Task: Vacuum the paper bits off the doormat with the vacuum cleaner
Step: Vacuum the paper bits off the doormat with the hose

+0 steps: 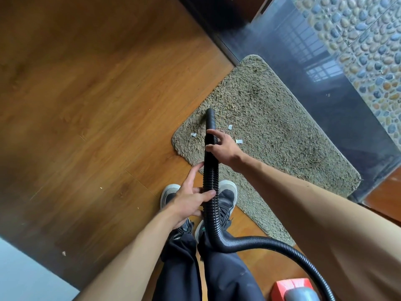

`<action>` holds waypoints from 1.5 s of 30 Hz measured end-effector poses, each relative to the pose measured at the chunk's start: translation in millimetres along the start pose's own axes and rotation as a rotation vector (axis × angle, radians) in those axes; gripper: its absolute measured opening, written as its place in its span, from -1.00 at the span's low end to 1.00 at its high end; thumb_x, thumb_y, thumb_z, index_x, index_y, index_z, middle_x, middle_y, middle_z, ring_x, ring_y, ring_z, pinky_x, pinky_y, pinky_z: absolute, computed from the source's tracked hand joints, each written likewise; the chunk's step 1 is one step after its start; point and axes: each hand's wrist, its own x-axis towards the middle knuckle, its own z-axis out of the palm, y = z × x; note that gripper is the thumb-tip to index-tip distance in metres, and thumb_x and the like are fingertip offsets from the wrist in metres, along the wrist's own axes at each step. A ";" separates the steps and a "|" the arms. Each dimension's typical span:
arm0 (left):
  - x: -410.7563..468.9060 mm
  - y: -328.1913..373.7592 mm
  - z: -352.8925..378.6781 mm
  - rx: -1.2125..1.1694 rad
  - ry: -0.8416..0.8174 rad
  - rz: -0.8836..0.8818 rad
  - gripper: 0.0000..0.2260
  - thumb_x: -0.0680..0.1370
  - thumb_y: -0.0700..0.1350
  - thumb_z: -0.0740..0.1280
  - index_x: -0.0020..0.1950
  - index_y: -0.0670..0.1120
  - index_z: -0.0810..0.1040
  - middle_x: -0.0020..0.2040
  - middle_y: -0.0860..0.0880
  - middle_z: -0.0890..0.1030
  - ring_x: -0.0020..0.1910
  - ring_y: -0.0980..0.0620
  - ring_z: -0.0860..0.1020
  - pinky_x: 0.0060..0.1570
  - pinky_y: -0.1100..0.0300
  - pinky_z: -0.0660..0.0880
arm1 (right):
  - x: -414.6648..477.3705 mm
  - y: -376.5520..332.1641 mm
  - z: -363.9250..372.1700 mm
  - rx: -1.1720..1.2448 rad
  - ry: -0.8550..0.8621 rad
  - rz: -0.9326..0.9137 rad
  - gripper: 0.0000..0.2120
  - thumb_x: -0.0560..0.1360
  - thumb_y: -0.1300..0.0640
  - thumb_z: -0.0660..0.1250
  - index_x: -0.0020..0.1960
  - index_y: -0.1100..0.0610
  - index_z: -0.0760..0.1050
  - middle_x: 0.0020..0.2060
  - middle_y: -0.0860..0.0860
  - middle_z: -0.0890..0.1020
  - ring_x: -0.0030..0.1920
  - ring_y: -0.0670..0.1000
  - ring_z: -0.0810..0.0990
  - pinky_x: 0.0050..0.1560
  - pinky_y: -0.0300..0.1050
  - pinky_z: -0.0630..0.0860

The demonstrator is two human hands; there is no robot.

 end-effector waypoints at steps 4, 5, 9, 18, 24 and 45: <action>0.5 -1.3 7.2 0.049 -0.042 -0.015 -0.32 0.58 -0.26 0.35 0.44 0.40 0.20 -0.06 -0.12 0.70 -0.08 -0.03 0.70 -0.11 -0.13 0.64 | -6.1 14.2 -5.6 0.056 0.053 0.037 -0.44 0.50 0.28 0.29 0.47 0.05 0.31 0.12 0.18 0.59 0.00 0.13 0.65 -0.10 -0.03 0.62; 0.3 -2.1 8.7 0.053 -0.047 -0.020 -0.31 0.58 -0.26 0.36 0.44 0.41 0.20 -0.05 -0.13 0.70 -0.06 -0.06 0.70 -0.06 -0.19 0.63 | -7.2 17.9 -6.6 0.061 0.067 0.045 -0.45 0.50 0.27 0.30 0.46 0.04 0.32 0.12 0.18 0.59 0.02 0.16 0.65 -0.05 0.04 0.63; -2.4 -7.8 9.0 0.068 -0.068 -0.037 -0.29 0.58 -0.27 0.36 0.47 0.39 0.18 -0.03 -0.16 0.69 -0.02 -0.11 0.69 0.00 -0.27 0.60 | -14.8 27.8 -4.0 0.086 0.082 0.054 -0.45 0.50 0.27 0.29 0.46 0.03 0.33 0.12 0.17 0.59 0.01 0.14 0.65 -0.03 0.09 0.64; -12.0 -20.1 2.2 0.031 -0.073 -0.031 -0.31 0.58 -0.27 0.36 0.48 0.35 0.20 -0.02 -0.18 0.69 0.03 -0.16 0.67 0.03 -0.33 0.57 | -26.2 32.9 6.6 0.143 0.046 0.086 -0.45 0.52 0.29 0.28 0.48 0.06 0.29 0.16 0.19 0.56 -0.02 0.12 0.64 -0.11 0.00 0.63; -14.1 -21.0 1.5 0.039 -0.072 -0.019 -0.31 0.58 -0.27 0.36 0.47 0.37 0.20 -0.06 -0.11 0.70 -0.04 -0.07 0.69 -0.01 -0.28 0.60 | -27.3 26.7 6.0 0.131 0.036 0.093 -0.45 0.53 0.30 0.26 0.49 0.07 0.28 0.10 0.20 0.57 -0.11 0.08 0.65 -0.26 -0.07 0.62; -22.8 -39.7 -31.3 -0.016 -0.053 -0.029 -0.28 0.58 -0.33 0.34 0.47 0.36 0.18 -0.21 -0.05 0.66 -0.08 -0.05 0.63 -0.11 -0.10 0.62 | -26.1 19.7 53.7 0.000 0.091 0.013 -0.36 0.38 0.15 0.29 0.46 0.03 0.33 0.17 0.14 0.60 0.09 0.10 0.63 0.20 0.10 0.56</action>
